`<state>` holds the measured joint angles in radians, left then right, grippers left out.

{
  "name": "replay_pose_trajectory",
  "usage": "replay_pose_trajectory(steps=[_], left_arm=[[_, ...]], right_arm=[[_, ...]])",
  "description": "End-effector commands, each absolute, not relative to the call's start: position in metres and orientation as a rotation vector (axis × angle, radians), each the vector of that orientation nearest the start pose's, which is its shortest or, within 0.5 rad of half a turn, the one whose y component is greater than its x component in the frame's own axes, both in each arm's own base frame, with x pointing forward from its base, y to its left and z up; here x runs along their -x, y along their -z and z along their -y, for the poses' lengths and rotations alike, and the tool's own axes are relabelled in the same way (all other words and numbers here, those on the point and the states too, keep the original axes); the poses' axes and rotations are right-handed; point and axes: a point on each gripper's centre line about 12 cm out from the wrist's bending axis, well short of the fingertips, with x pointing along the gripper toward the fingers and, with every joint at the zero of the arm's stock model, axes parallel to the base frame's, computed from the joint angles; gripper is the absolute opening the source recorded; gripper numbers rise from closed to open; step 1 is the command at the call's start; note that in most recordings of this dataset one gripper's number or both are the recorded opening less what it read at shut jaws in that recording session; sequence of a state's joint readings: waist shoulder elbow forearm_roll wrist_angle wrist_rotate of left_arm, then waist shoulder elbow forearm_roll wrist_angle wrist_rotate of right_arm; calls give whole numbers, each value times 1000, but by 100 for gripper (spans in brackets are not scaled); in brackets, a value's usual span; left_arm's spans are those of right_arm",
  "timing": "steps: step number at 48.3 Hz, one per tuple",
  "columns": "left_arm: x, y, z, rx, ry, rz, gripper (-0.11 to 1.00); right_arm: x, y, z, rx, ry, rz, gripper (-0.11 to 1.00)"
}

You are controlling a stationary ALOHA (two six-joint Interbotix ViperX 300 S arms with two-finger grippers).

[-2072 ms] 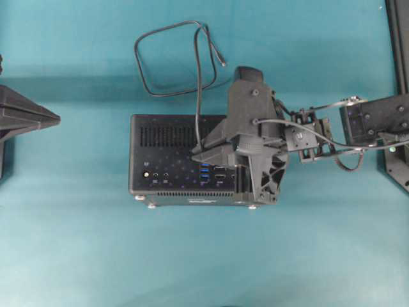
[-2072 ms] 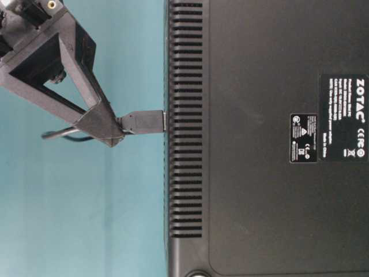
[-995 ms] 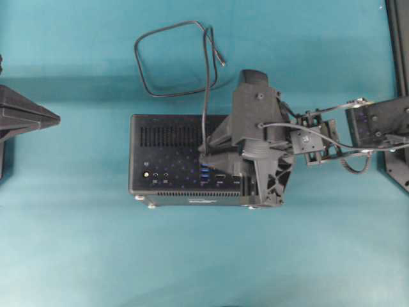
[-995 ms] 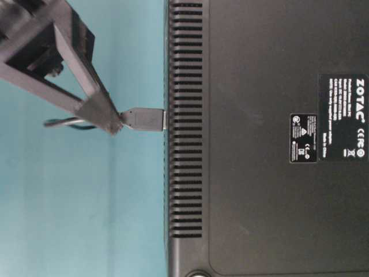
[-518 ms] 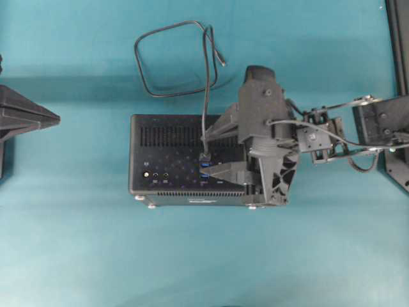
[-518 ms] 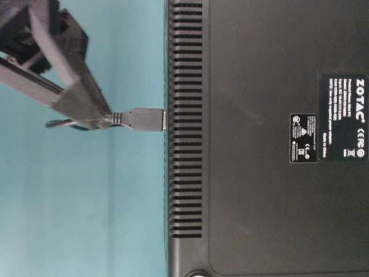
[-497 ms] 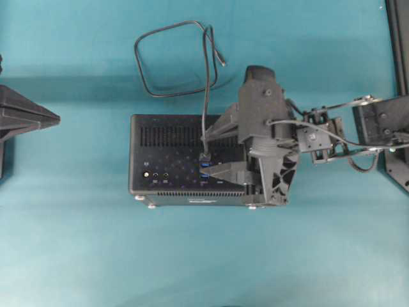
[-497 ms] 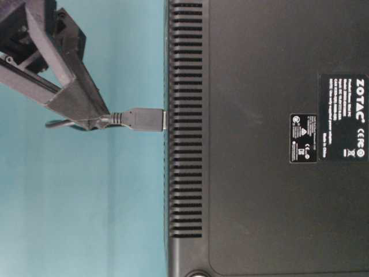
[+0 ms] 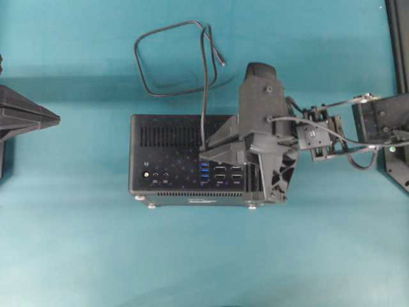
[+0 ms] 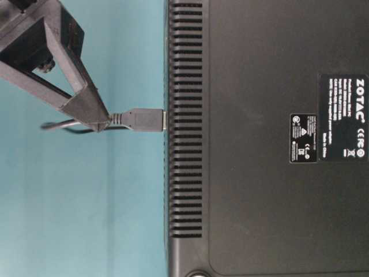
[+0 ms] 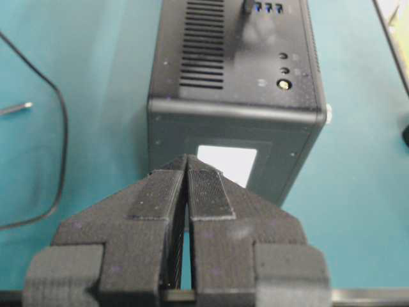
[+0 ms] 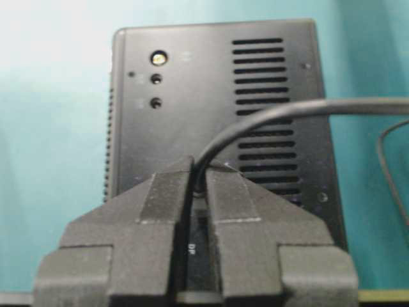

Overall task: Insert the USB into the PC box with both arms.
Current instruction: 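Hold the USB plug pressed into the port with the right gripper, then open the right gripper and lift it away from the cable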

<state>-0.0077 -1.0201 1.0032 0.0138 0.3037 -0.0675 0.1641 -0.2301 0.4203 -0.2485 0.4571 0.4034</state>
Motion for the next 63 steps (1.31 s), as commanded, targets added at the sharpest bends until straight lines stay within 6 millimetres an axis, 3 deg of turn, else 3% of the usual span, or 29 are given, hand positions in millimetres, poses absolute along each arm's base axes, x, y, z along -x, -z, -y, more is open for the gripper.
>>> replay_pose_trajectory(steps=[1,15,34,44,56,63], left_arm=[[-190,-311,1,49,-3,-275,0],[-190,-311,1,49,-3,-275,0],[-191,-312,1,51,-3,-273,0],[-191,-313,1,51,-3,-270,0],[-191,-319,1,49,-2,-252,0],[-191,-319,1,49,-2,-253,0]], right_arm=[[-377,-312,-52,-95,-8,-609,5],[-378,-308,-56,-103,-14,-623,5],[-374,-319,-38,-113,27,-594,9],[-374,-322,-38,-111,26,-591,26],[-373,-324,-42,-106,14,-584,61],[-367,-333,-41,-109,13,-562,66]])
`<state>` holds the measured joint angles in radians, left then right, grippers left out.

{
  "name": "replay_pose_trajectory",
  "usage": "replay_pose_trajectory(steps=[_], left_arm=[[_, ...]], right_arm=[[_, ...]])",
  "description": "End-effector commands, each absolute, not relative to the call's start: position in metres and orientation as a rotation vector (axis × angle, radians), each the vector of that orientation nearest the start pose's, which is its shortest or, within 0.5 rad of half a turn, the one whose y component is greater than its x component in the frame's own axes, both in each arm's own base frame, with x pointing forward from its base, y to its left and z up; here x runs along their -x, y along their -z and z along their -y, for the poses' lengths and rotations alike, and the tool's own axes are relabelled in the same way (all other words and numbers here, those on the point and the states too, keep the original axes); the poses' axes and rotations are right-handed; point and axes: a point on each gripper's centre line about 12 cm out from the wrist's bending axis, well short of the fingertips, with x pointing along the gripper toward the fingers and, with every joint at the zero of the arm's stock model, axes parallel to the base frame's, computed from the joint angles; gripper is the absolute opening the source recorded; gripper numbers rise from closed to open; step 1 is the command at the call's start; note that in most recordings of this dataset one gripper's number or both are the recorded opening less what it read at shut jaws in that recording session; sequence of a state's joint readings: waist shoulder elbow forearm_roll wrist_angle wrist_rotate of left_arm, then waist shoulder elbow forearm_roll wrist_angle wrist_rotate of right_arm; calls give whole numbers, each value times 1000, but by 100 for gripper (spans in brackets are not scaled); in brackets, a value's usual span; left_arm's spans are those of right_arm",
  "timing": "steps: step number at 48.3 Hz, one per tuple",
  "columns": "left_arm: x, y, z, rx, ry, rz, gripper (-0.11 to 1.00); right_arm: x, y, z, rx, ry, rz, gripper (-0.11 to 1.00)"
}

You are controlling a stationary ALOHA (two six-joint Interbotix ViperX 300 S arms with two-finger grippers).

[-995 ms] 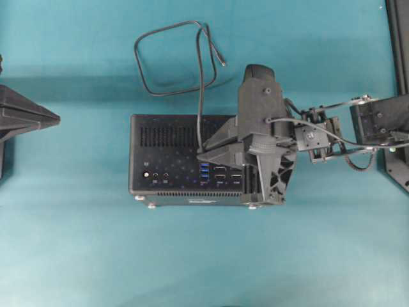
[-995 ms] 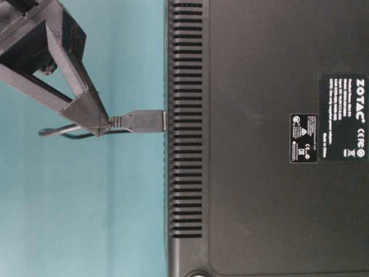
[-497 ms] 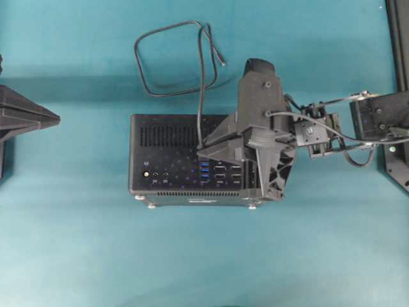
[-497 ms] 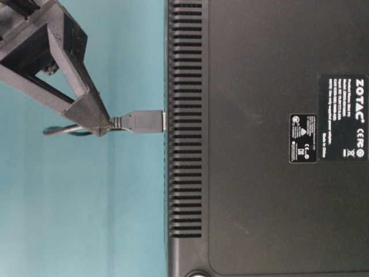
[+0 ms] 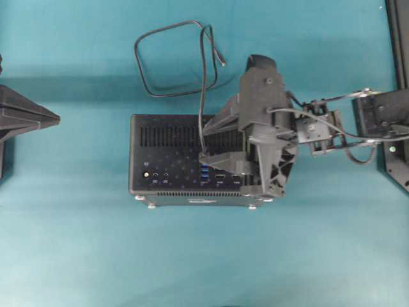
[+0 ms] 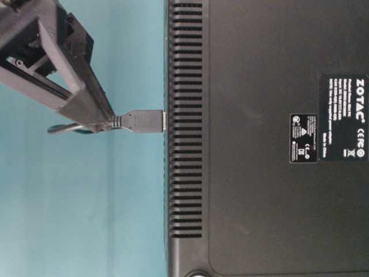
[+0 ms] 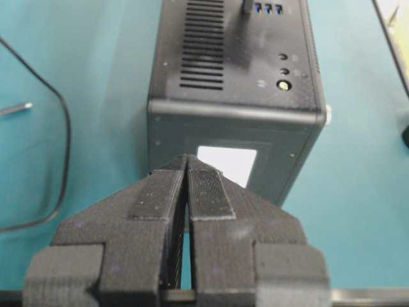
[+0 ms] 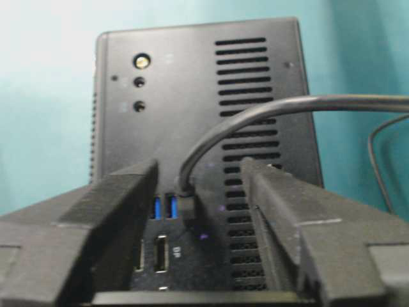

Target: Insert the USB into the PC box with both arms.

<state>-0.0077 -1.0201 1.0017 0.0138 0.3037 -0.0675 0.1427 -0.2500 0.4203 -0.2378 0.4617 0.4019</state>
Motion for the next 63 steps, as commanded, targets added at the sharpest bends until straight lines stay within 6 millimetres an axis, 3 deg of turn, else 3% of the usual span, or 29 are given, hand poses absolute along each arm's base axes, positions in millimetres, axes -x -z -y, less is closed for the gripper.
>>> replay_pose_trajectory(steps=[1,34,63], left_arm=[[-191,-319,1,49,-2,-250,0],[-186,-342,11,41,56,-130,0],[-187,-343,12,-26,65,-128,0]], right_arm=[[-365,-335,-41,-112,12,-558,66],[-298,-352,-32,-104,59,-654,66],[-267,-350,-30,-106,44,-628,66]])
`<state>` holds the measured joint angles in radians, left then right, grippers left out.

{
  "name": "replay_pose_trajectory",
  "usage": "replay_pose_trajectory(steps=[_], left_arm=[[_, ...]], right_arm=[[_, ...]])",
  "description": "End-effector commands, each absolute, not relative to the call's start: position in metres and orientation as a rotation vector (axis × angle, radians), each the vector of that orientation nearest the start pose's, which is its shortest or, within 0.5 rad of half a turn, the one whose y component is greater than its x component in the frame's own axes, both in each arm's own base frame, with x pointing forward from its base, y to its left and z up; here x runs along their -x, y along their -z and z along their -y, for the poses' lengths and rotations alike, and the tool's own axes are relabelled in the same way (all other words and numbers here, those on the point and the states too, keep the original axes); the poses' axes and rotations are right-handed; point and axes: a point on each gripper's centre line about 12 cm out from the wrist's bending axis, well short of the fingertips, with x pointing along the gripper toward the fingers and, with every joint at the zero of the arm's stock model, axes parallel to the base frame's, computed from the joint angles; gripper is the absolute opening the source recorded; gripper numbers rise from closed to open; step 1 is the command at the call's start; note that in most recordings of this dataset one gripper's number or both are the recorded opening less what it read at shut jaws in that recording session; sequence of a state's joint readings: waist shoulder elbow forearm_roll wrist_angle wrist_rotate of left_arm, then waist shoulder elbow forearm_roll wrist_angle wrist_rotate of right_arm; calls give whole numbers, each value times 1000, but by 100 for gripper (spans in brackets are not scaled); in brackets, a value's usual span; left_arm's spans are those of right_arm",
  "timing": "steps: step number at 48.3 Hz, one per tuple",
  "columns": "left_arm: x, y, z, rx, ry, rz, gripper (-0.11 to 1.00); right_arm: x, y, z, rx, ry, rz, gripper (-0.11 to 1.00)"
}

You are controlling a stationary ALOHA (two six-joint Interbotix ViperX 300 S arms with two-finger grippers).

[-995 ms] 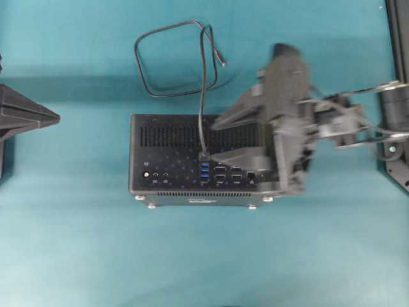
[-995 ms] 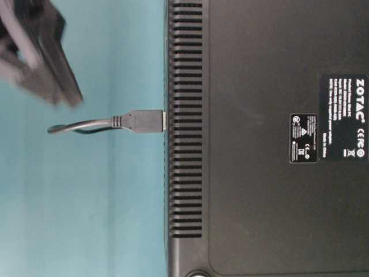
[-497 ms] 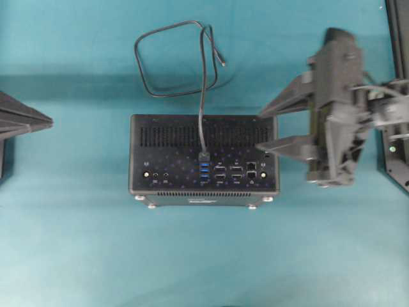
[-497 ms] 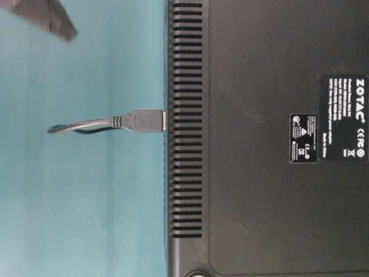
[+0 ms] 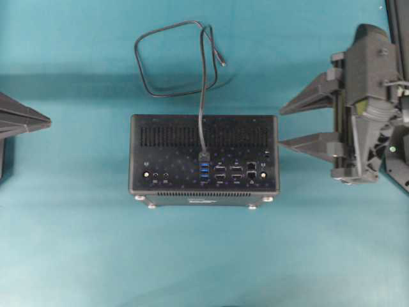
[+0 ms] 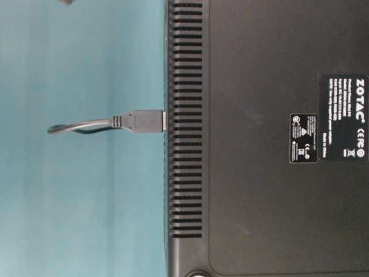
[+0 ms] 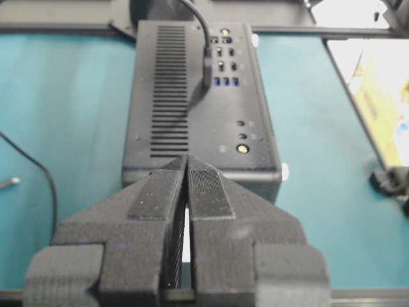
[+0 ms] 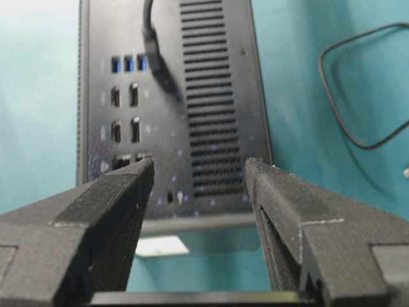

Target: Insert the USB into the PC box with both arms.

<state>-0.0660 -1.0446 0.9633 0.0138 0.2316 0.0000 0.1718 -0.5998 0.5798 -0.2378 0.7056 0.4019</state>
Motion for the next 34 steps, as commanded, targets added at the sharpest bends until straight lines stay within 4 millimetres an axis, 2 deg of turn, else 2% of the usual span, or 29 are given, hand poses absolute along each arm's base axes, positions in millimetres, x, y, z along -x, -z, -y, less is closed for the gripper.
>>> replay_pose_trajectory(steps=[1,18,34], left_arm=[[-187,-343,12,-26,65,-128,0],[-187,-335,12,-17,64,-151,0],[-187,-334,12,-17,65,-154,0]], right_arm=[[-265,-350,-29,-107,43,-622,66],[-241,-350,-29,-116,7,-526,66],[-235,-347,-29,-114,-8,-490,66]])
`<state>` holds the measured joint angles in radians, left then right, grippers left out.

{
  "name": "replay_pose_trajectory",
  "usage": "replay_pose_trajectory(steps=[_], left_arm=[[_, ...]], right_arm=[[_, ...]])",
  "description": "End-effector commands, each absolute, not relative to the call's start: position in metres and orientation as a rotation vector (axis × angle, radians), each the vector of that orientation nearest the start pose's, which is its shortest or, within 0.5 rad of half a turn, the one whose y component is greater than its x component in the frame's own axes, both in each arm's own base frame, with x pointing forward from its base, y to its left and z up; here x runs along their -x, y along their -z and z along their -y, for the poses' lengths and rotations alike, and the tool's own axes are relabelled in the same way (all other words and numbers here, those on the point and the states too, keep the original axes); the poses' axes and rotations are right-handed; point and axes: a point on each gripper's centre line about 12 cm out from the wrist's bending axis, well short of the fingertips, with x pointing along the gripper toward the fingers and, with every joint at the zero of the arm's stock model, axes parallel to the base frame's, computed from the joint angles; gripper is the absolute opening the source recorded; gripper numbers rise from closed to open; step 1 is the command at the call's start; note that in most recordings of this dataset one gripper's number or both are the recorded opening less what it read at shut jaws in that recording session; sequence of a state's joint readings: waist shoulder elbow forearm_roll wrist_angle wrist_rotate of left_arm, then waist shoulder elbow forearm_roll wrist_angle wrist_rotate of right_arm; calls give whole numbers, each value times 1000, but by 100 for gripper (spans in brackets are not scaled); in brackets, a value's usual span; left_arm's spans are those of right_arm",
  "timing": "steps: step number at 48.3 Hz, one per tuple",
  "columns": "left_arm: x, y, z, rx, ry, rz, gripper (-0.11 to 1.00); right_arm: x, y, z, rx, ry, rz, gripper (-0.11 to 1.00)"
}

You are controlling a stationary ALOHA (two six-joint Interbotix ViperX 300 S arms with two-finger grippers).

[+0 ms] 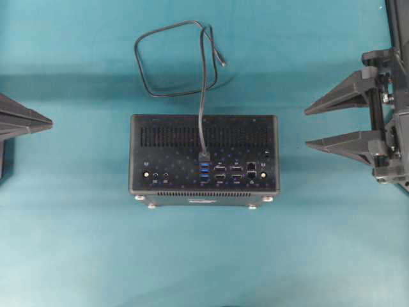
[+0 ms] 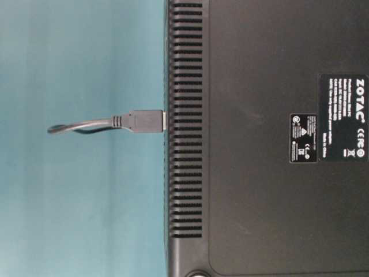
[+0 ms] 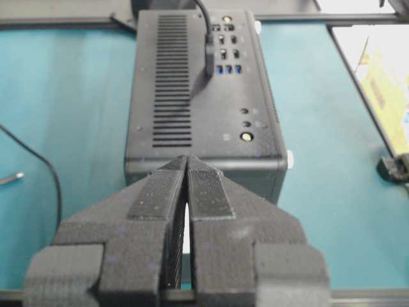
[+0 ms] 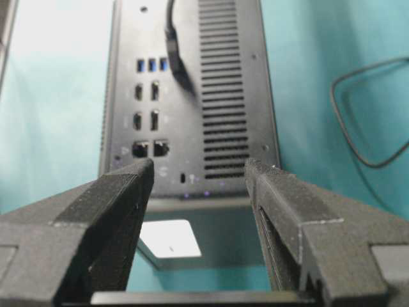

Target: Insert the USB into the PC box with both arms.

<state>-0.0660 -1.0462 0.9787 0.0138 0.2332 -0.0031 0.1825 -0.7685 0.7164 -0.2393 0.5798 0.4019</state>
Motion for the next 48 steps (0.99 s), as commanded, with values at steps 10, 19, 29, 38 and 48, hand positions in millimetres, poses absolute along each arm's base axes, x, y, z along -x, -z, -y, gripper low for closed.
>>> replay_pose_trajectory(steps=[10,19,29,38,48], left_arm=[[-188,-336,12,-25,64,-148,0],[-191,-337,12,-26,65,-153,0],[-193,-344,13,-32,66,-82,0],[-195,-344,13,-47,67,-78,0],[-195,-342,13,-47,67,-84,0]], right_arm=[[-235,-348,-30,-105,-15,-487,66],[-235,-350,-31,-99,-22,-477,66],[-236,-352,-31,-86,-30,-464,66],[-236,-353,-31,-87,-31,-459,66],[-236,-351,-31,-86,-31,-464,66]])
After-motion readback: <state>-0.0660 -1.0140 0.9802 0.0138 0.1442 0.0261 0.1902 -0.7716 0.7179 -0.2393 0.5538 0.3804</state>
